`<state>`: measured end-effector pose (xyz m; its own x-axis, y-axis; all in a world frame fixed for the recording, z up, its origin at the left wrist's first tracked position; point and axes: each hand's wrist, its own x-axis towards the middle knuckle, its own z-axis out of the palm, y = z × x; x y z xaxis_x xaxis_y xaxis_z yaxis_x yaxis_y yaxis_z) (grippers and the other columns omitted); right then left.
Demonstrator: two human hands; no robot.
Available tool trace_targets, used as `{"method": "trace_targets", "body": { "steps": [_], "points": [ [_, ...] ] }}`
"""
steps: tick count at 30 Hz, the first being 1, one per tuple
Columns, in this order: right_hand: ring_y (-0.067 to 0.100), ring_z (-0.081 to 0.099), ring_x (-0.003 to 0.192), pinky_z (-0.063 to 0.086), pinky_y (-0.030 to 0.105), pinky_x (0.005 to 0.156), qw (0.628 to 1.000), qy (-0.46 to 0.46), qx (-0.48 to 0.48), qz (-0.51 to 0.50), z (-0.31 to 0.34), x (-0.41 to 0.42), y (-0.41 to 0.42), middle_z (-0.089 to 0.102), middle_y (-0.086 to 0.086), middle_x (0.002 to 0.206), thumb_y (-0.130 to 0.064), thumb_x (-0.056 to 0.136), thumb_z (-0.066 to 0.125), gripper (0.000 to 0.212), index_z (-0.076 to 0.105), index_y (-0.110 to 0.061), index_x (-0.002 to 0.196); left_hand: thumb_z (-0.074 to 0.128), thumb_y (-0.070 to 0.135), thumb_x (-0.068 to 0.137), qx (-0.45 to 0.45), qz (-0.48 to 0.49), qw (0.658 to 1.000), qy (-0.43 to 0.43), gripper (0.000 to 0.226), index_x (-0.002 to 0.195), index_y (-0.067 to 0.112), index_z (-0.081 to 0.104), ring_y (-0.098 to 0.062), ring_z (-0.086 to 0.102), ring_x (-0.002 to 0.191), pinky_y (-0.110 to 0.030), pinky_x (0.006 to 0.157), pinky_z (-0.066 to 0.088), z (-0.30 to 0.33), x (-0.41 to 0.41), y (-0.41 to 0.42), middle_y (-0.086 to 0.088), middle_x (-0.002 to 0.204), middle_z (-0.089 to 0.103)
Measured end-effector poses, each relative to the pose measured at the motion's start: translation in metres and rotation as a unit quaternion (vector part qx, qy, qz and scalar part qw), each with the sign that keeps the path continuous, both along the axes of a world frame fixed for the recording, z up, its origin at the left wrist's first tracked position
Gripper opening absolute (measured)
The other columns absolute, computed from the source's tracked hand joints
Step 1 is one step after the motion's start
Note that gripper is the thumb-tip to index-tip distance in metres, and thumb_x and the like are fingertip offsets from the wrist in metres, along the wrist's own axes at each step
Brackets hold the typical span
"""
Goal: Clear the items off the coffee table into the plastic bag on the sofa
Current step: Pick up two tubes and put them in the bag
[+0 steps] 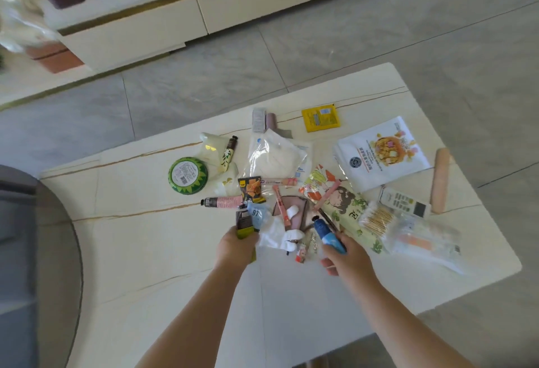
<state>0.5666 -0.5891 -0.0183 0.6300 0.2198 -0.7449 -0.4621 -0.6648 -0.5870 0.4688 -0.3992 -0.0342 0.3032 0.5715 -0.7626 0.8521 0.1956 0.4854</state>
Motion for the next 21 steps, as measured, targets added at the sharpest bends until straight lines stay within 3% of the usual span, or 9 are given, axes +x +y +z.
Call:
{"method": "trace_targets", "body": {
  "steps": [4, 7, 9, 13, 16, 21],
  "points": [
    [0.009, 0.065, 0.055, 0.048, 0.019, 0.047, 0.996, -0.003, 0.030, -0.081, 0.047, -0.010, -0.024, 0.066, 0.005, 0.075, -0.016, 0.087, 0.063, 0.021, 0.059, -0.008, 0.106, 0.060, 0.016, 0.088, -0.086, 0.014, 0.994, -0.062, 0.015, 0.103, 0.017, 0.059, -0.016, 0.054, 0.073, -0.028, 0.069, 0.048, 0.054, 0.012, -0.032, -0.001, 0.080, 0.058],
    [0.011, 0.064, 0.050, 0.046, 0.019, 0.044, 0.988, -0.011, 0.045, -0.145, 0.080, -0.017, -0.048, 0.067, 0.005, 0.080, -0.024, 0.086, 0.066, 0.025, 0.056, -0.008, 0.104, 0.064, 0.020, 0.087, -0.135, -0.022, 0.987, -0.086, 0.022, 0.109, 0.019, 0.059, -0.025, 0.061, 0.088, -0.038, 0.082, 0.053, 0.083, 0.020, -0.063, -0.008, 0.097, 0.064],
    [0.012, 0.059, 0.046, 0.042, 0.018, 0.042, 0.980, -0.020, 0.054, -0.192, 0.101, -0.022, -0.070, 0.067, 0.005, 0.078, -0.029, 0.087, 0.065, 0.025, 0.054, -0.010, 0.099, 0.064, 0.019, 0.088, -0.162, -0.060, 0.979, -0.105, 0.027, 0.114, 0.022, 0.057, -0.025, 0.061, 0.092, -0.040, 0.083, 0.054, 0.102, 0.027, -0.087, -0.009, 0.105, 0.064],
    [0.008, 0.048, 0.038, 0.036, 0.015, 0.037, 0.963, -0.050, 0.042, -0.260, 0.125, -0.030, -0.116, 0.064, 0.007, 0.071, -0.032, 0.089, 0.061, 0.024, 0.052, -0.010, 0.088, 0.063, 0.020, 0.090, -0.178, -0.140, 0.965, -0.133, 0.023, 0.112, 0.019, 0.055, -0.019, 0.060, 0.080, -0.033, 0.072, 0.053, 0.128, 0.040, -0.134, -0.006, 0.095, 0.063],
    [0.004, 0.041, 0.031, 0.032, 0.015, 0.033, 0.941, -0.069, 0.051, -0.328, 0.138, -0.036, -0.161, 0.061, 0.009, 0.071, -0.026, 0.093, 0.057, 0.020, 0.051, -0.006, 0.091, 0.061, 0.023, 0.092, -0.195, -0.187, 0.952, -0.141, 0.016, 0.107, 0.019, 0.057, -0.016, 0.059, 0.075, -0.028, 0.066, 0.050, 0.149, 0.052, -0.177, -0.004, 0.088, 0.063],
    [0.013, 0.043, 0.045, 0.036, 0.016, 0.039, 0.899, -0.079, 0.060, -0.428, 0.160, -0.049, -0.246, 0.064, 0.007, 0.075, -0.022, 0.094, 0.052, 0.013, 0.051, -0.009, 0.094, 0.055, 0.023, 0.095, -0.227, -0.250, 0.933, -0.122, 0.007, 0.099, 0.018, 0.058, -0.019, 0.059, 0.072, -0.032, 0.070, 0.047, 0.175, 0.068, -0.261, -0.006, 0.081, 0.063]
  ]
}}
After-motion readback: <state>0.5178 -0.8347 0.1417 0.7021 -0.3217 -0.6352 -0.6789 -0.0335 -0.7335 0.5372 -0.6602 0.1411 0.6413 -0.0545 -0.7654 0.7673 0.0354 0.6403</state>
